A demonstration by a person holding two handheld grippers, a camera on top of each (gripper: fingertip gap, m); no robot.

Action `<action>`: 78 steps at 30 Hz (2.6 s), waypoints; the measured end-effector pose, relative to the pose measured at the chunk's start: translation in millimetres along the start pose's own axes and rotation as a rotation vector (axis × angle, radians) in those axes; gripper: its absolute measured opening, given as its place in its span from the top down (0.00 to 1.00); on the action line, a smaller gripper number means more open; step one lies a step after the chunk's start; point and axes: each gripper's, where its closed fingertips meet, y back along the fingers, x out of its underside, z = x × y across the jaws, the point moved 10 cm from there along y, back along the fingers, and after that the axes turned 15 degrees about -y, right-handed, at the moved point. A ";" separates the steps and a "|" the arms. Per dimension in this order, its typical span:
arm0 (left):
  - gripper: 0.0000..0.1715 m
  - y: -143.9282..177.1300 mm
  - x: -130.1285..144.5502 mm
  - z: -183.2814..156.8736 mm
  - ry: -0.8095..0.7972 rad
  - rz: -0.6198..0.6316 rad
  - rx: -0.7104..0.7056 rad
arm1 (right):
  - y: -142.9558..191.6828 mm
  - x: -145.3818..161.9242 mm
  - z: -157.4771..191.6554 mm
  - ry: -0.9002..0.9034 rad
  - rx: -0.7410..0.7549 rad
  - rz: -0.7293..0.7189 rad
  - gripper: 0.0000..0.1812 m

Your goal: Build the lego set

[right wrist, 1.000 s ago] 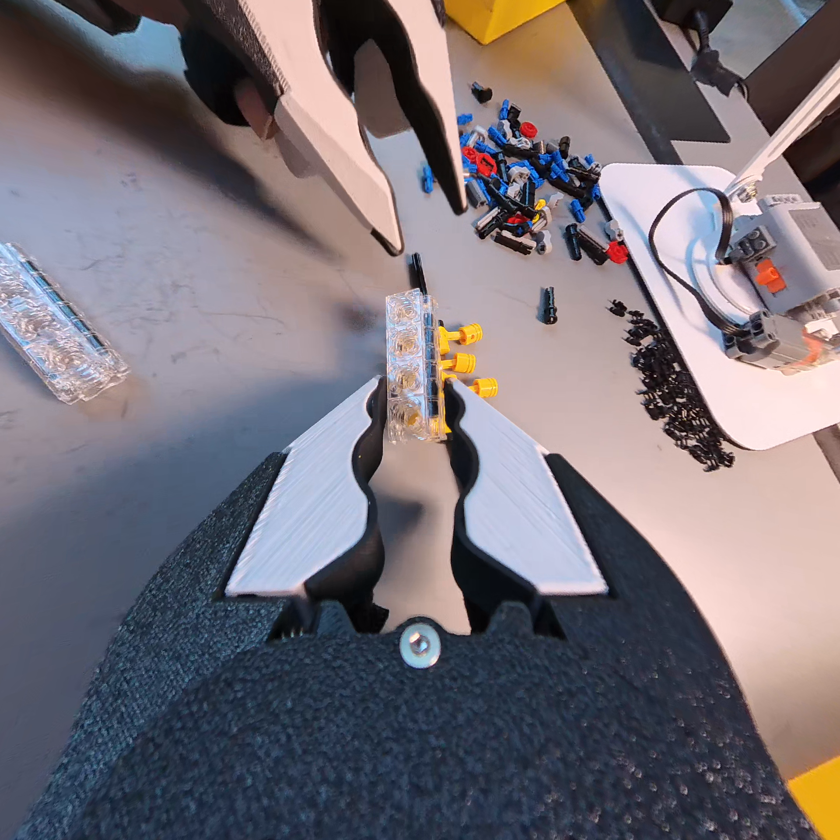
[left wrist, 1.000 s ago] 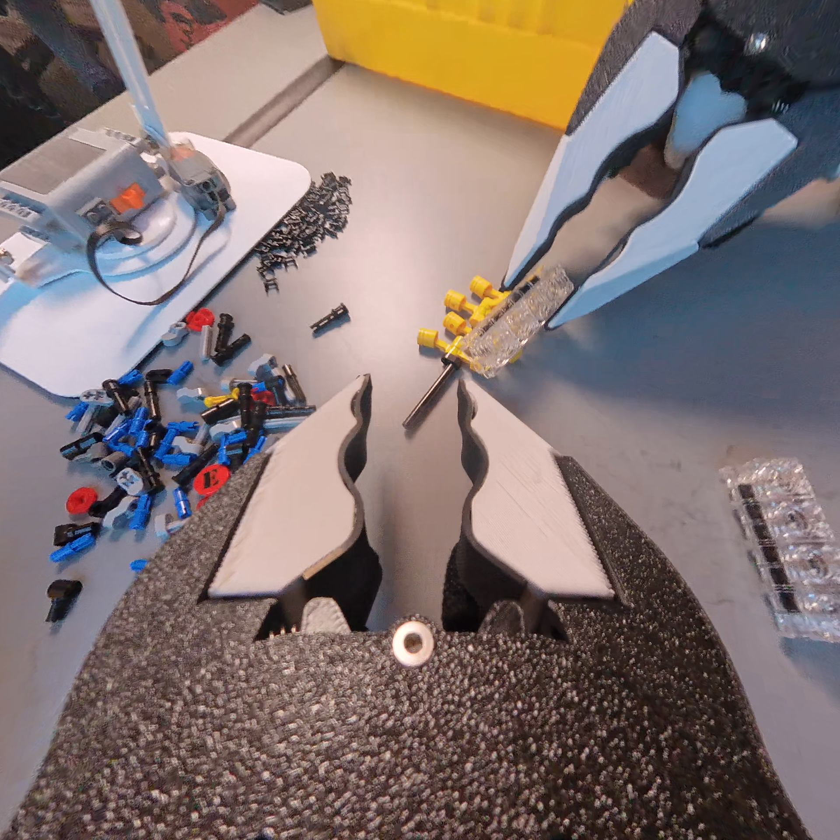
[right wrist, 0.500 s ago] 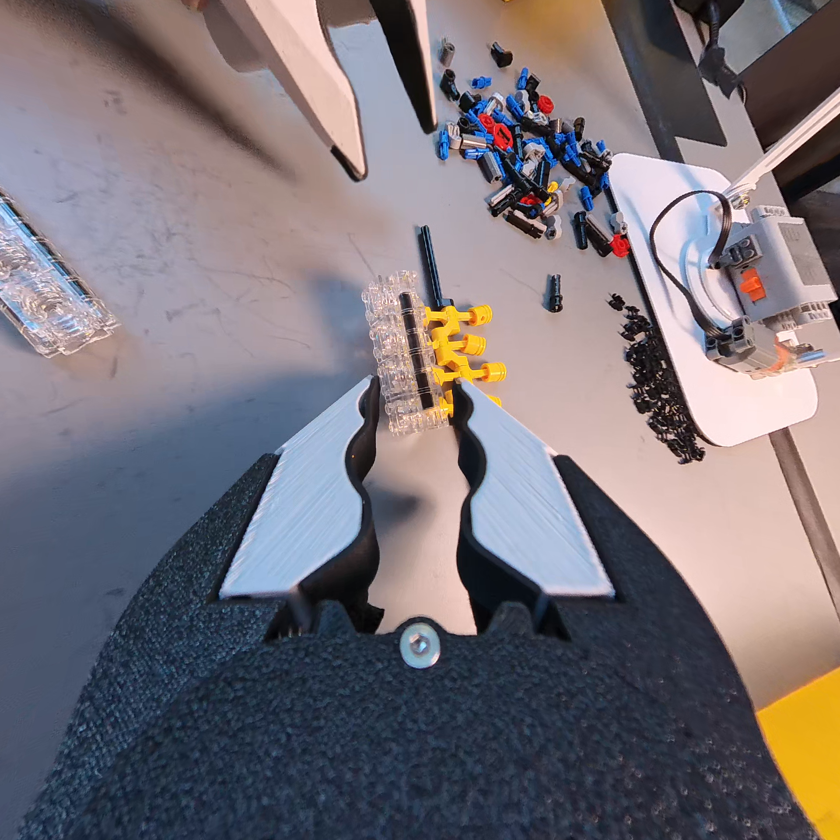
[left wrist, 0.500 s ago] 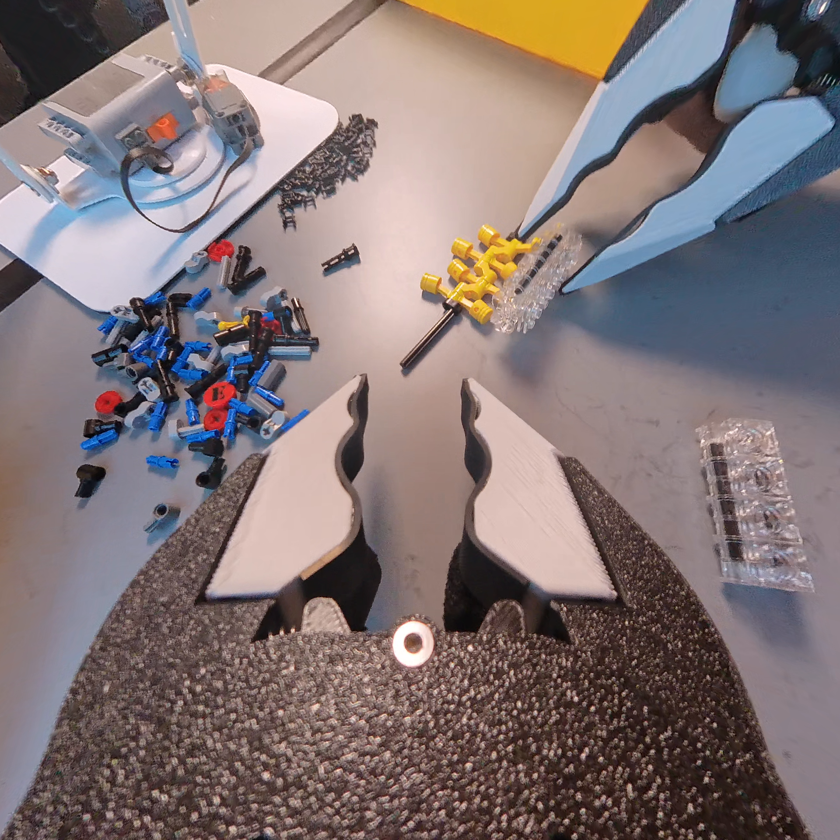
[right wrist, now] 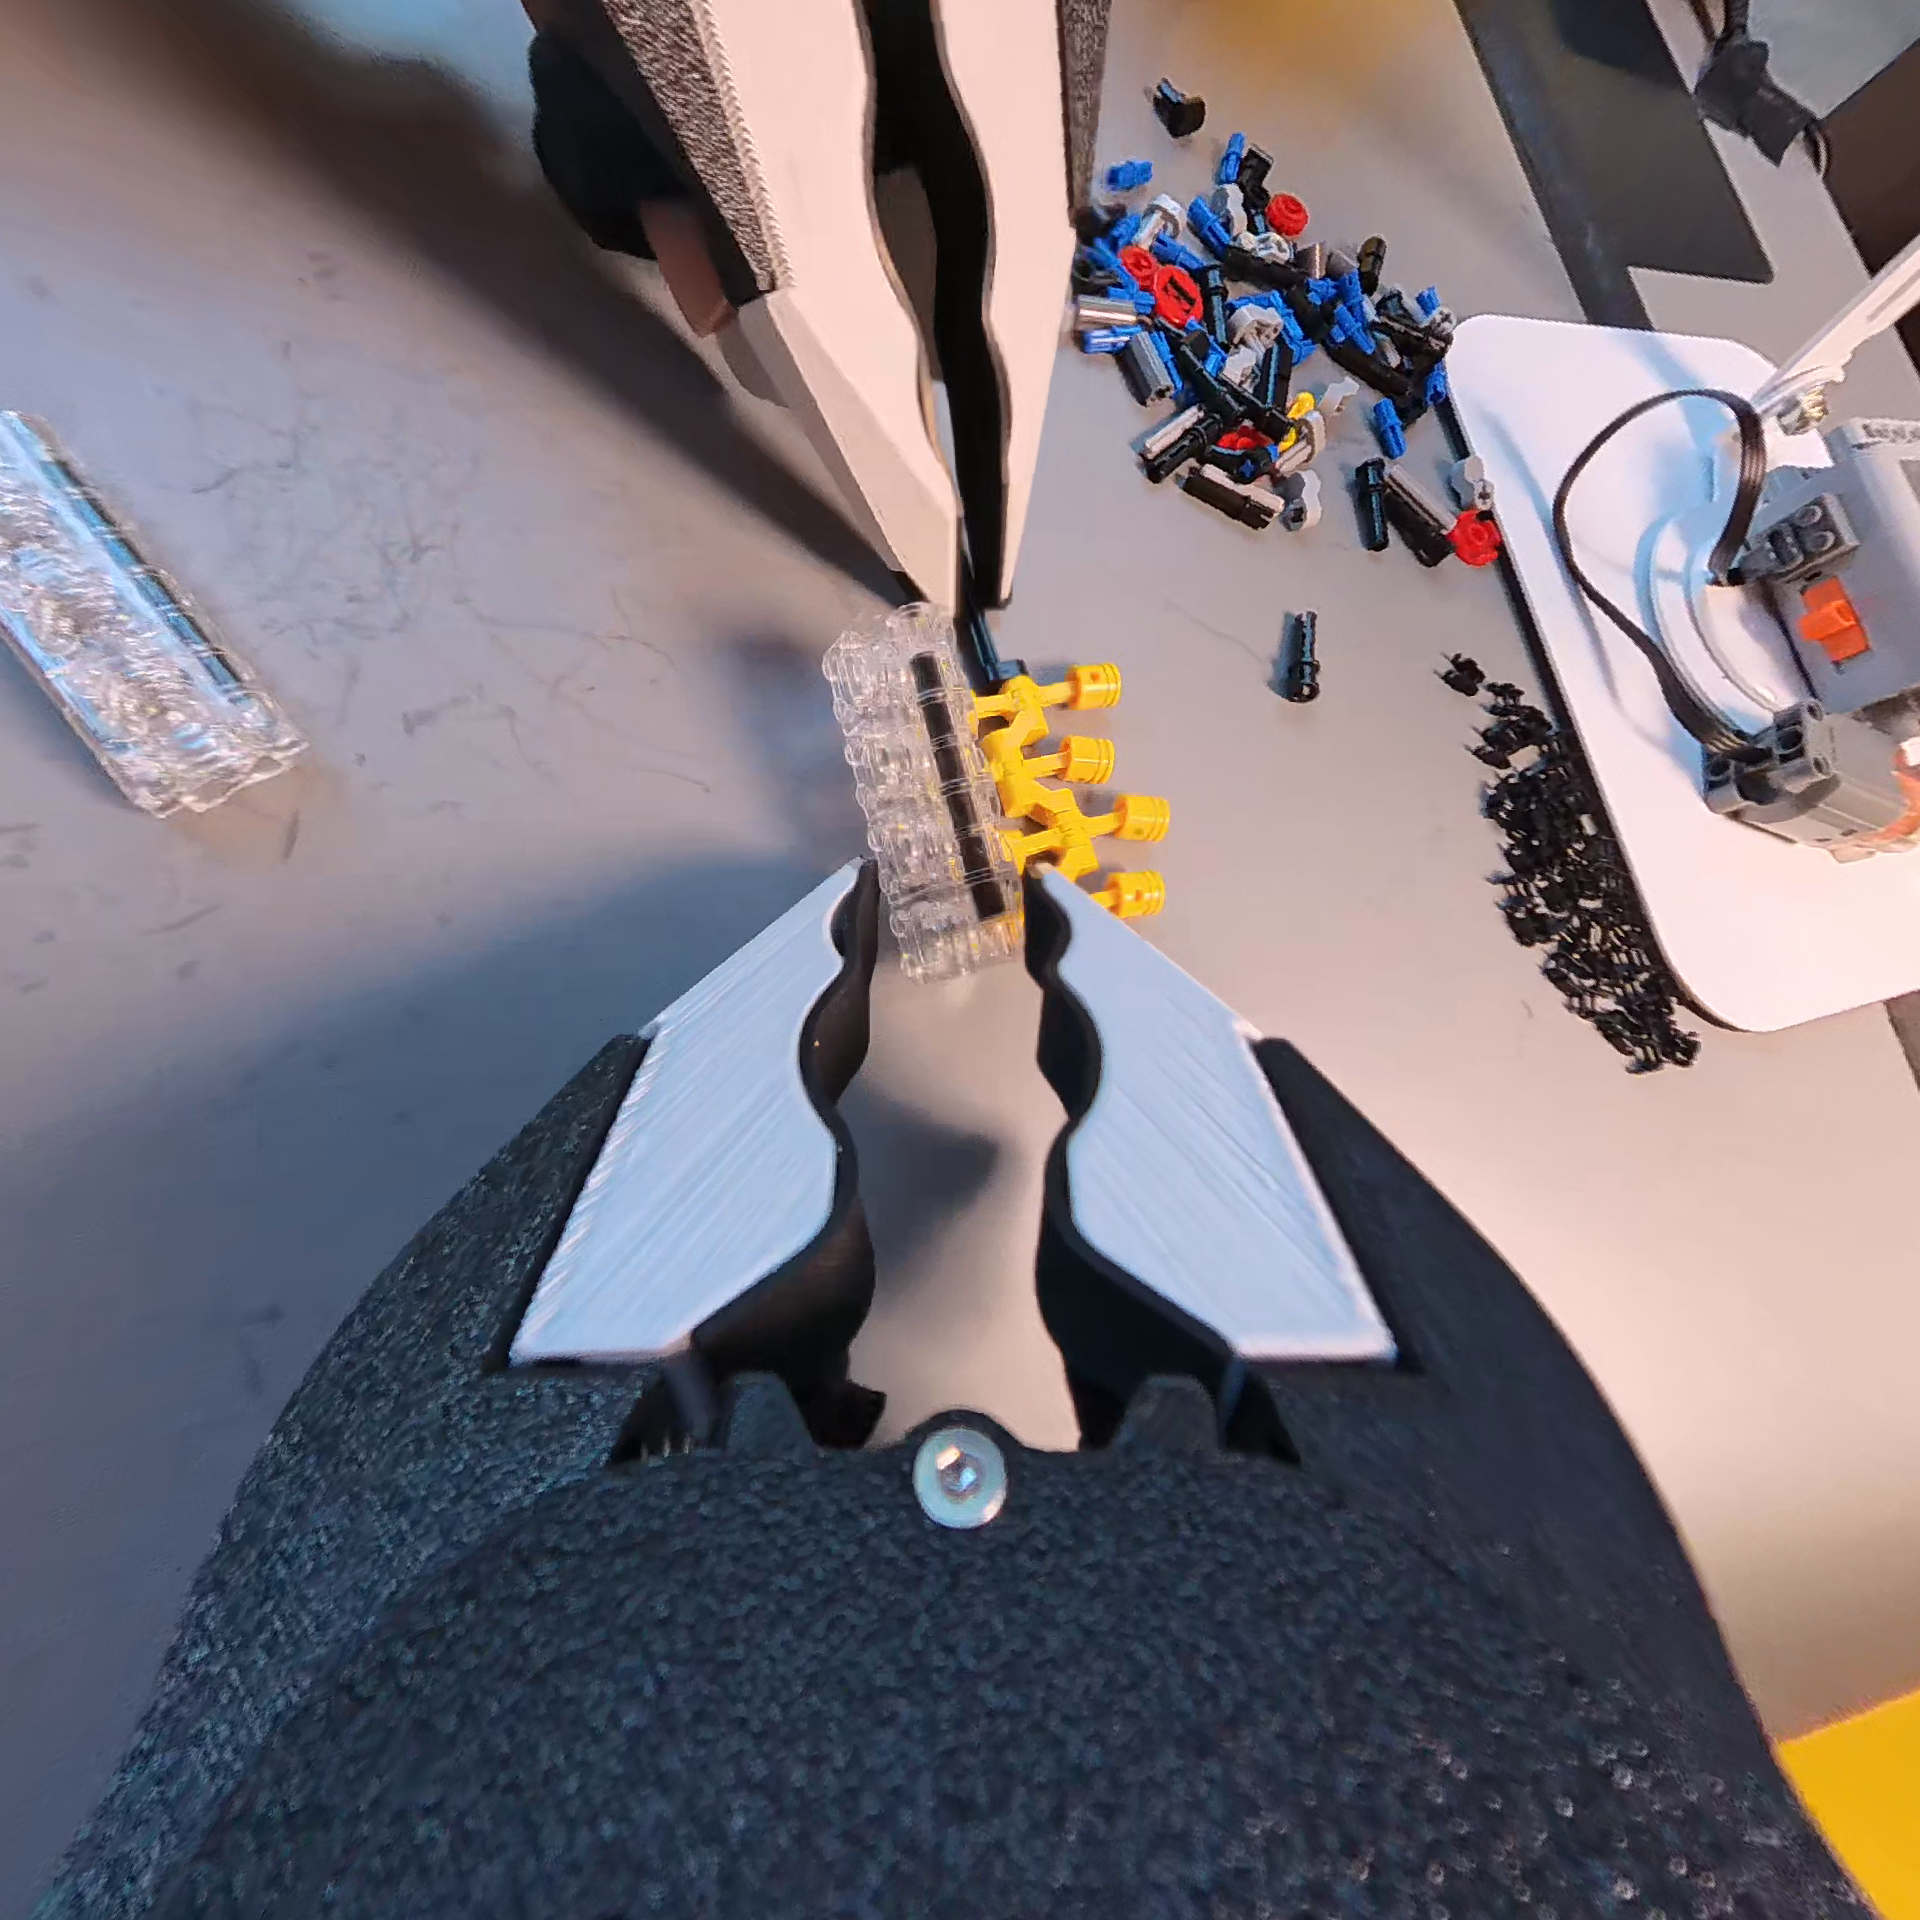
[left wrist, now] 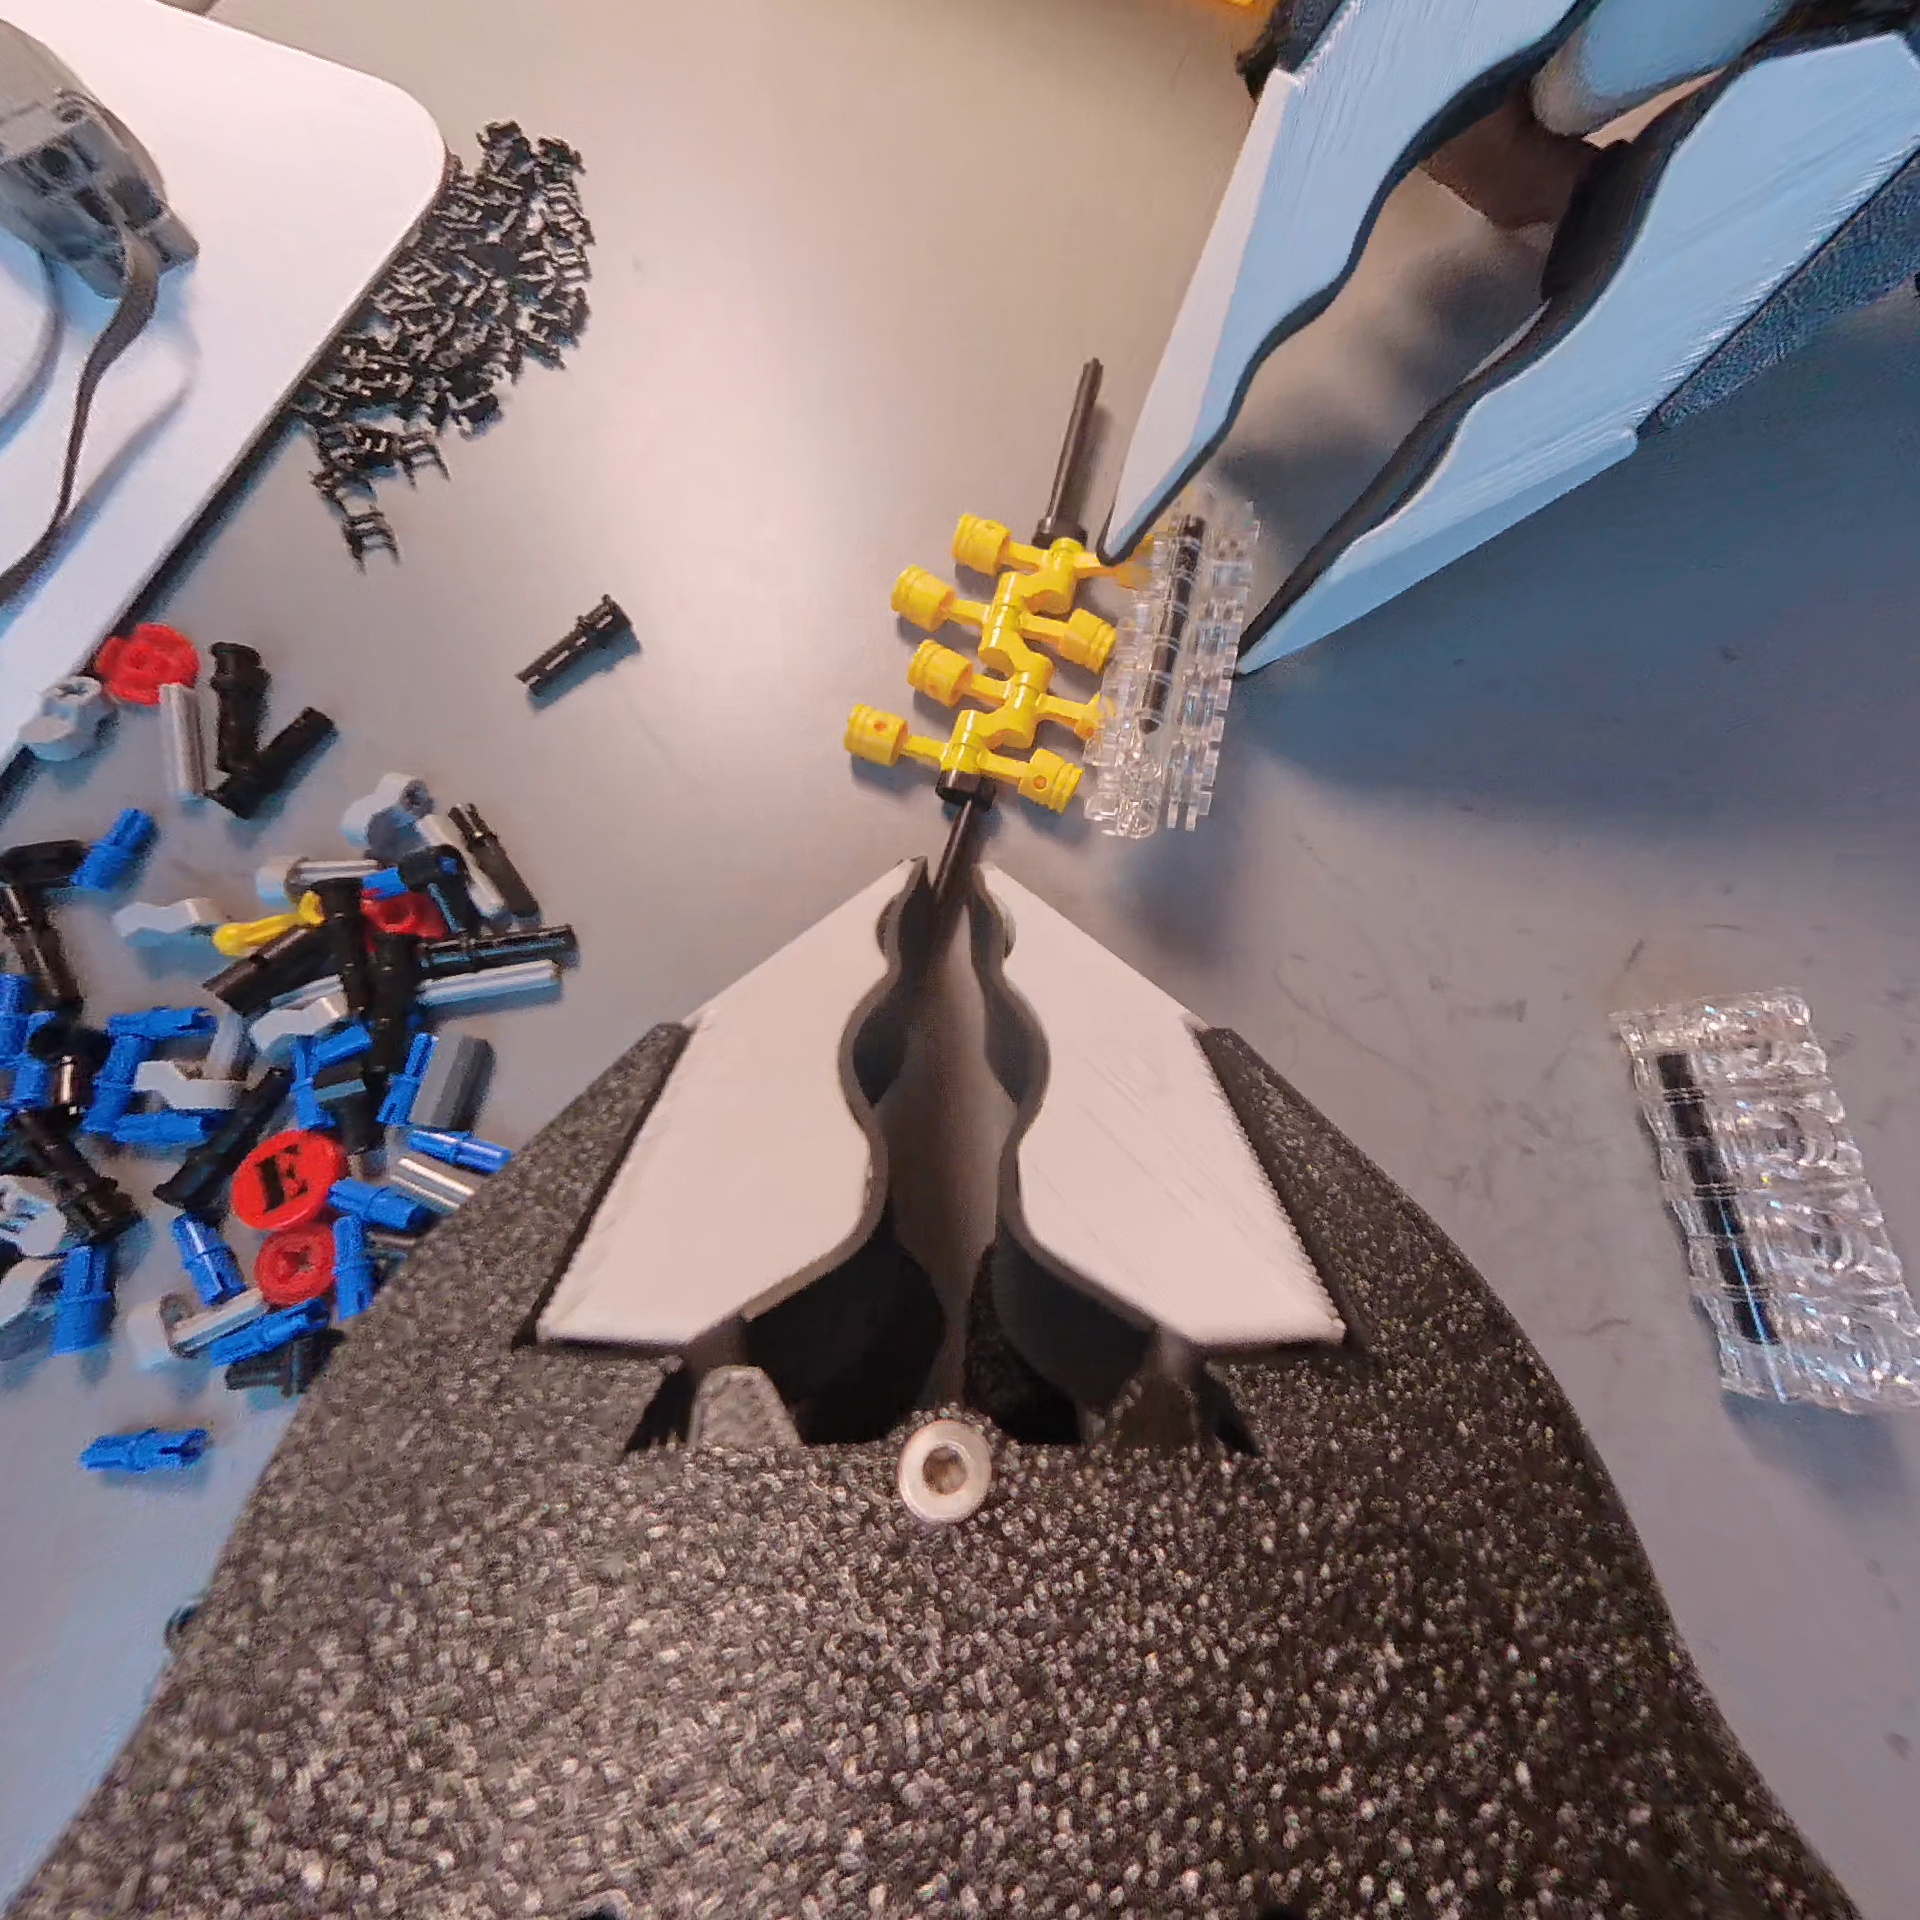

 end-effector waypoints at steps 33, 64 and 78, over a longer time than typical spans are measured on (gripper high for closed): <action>0.85 42.6 -12.4 -38.1 -0.183 -0.159 0.331 | 12.2 -5.9 39.3 -0.113 -0.279 0.093 0.86; 0.90 20.1 -9.8 -50.3 -0.140 -0.121 0.295 | 6.1 -7.3 42.1 -0.051 -0.246 -0.017 0.90; 0.83 34.5 -4.6 -44.4 -0.165 -0.171 0.286 | -1.9 -3.0 43.1 -0.063 -0.261 0.036 0.86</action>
